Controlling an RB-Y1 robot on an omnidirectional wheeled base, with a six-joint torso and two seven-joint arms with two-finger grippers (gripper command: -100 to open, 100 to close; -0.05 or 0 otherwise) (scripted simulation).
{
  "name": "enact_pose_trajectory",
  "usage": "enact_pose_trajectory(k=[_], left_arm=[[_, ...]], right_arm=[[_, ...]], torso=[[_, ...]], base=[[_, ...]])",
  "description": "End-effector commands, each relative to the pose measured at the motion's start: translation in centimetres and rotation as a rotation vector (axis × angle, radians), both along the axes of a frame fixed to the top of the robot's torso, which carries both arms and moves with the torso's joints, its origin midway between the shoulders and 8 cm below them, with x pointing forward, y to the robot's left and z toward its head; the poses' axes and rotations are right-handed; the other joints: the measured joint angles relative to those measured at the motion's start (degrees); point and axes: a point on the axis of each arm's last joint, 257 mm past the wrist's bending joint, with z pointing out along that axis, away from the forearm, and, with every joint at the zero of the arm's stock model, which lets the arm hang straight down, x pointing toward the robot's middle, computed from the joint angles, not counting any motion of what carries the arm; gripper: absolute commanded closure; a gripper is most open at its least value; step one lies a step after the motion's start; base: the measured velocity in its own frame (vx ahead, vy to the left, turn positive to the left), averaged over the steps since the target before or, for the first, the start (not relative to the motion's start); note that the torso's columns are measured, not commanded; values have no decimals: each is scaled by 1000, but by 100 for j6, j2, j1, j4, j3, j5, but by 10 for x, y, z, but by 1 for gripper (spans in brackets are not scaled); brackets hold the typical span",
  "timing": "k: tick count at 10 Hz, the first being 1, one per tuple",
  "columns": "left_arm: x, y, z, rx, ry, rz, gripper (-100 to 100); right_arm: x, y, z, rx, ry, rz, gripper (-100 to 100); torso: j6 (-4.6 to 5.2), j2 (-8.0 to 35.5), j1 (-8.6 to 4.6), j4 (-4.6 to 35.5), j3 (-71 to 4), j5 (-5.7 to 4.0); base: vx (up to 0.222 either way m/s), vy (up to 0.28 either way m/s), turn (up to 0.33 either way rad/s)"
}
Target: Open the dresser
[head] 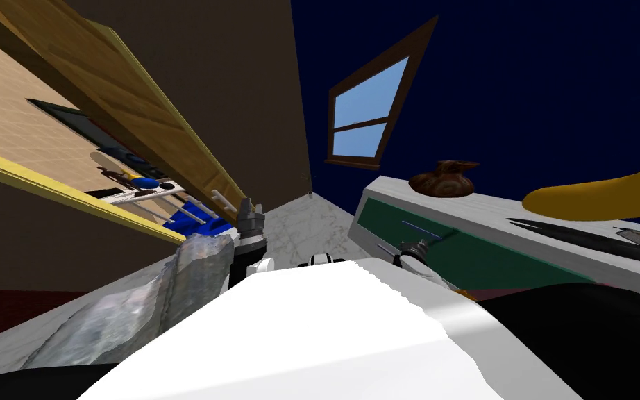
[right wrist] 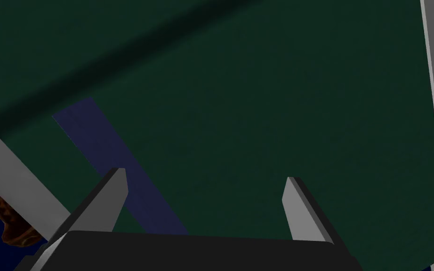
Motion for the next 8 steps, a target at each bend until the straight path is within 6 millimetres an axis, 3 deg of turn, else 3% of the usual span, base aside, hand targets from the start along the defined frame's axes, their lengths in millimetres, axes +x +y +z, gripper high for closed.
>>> enact_pose_trajectory(k=[1,5,8], left_arm=[[0,0,0,0,0,0,0],[0,0,0,0,0,0,0],[0,0,0,0,0,0,0]], right_arm=[[-5,-22,19,-110,37,-12,-100],[-10,-50,55,-285,87,-24,-100],[-10,-54,57,-292,87,-24,-100]], torso=[[-6,6,1,3,4,-1],[-4,1,8,1,1,1],[-1,6,1,2,5,-1]], base=[[44,28,249],[41,33,183],[23,13,53]])
